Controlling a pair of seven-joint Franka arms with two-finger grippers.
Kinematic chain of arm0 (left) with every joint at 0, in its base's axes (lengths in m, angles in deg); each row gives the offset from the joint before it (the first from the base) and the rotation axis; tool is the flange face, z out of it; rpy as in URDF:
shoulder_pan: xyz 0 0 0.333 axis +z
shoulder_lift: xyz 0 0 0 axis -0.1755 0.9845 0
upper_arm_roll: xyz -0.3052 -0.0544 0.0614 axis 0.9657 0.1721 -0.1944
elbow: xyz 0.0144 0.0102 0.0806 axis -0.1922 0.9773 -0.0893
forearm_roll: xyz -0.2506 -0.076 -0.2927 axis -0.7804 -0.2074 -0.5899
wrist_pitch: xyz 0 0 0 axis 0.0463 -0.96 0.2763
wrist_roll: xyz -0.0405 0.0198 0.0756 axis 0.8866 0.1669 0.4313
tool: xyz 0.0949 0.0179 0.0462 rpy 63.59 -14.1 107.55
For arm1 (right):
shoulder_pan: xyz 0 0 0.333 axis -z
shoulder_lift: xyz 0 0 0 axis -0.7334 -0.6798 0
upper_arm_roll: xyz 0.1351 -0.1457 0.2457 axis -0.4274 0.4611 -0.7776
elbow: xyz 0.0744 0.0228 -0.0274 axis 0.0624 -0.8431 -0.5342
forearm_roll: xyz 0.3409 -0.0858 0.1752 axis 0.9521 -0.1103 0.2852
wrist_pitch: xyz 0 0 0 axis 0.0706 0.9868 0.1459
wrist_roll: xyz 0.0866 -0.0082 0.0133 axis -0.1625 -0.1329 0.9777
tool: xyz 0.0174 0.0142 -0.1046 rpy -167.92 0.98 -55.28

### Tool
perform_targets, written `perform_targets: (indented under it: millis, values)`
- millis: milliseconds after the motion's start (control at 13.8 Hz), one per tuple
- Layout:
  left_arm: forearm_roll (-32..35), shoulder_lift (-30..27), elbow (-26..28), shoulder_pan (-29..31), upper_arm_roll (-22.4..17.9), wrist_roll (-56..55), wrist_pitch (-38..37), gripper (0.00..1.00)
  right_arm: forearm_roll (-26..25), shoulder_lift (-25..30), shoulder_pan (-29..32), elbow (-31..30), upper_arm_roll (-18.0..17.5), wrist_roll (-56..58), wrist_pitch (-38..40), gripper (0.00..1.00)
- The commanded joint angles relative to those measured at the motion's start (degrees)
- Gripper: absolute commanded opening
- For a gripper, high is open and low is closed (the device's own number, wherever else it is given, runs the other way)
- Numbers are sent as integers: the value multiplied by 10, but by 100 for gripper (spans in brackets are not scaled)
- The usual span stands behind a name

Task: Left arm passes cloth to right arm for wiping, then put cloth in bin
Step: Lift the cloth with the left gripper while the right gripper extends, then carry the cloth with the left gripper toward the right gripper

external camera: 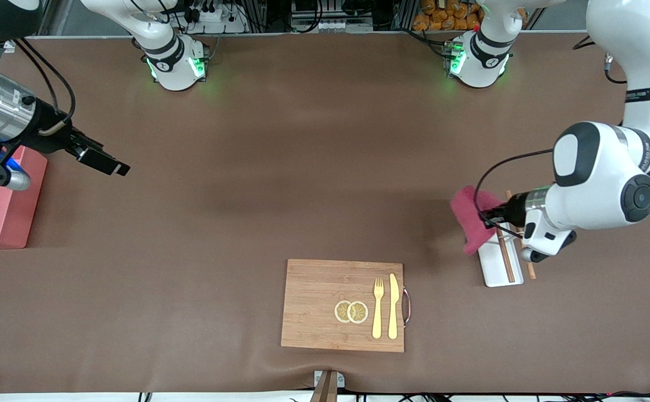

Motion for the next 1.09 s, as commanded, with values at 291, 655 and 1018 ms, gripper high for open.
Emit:
perform_targets:
  millis: [291, 655, 1018]
  values:
    - [-20, 6, -83, -62, 121, -373, 9, 0, 151, -38, 2, 3, 1, -196, 30, 100]
    - [-21, 68, -162, -190, 121, -580, 167, 0, 233, -75, -16, 5, -1, -265, 23, 100]
    - [-21, 126, -200, -290, 118, -732, 400, 0, 235, -97, -56, 0, 0, -295, -29, 100]
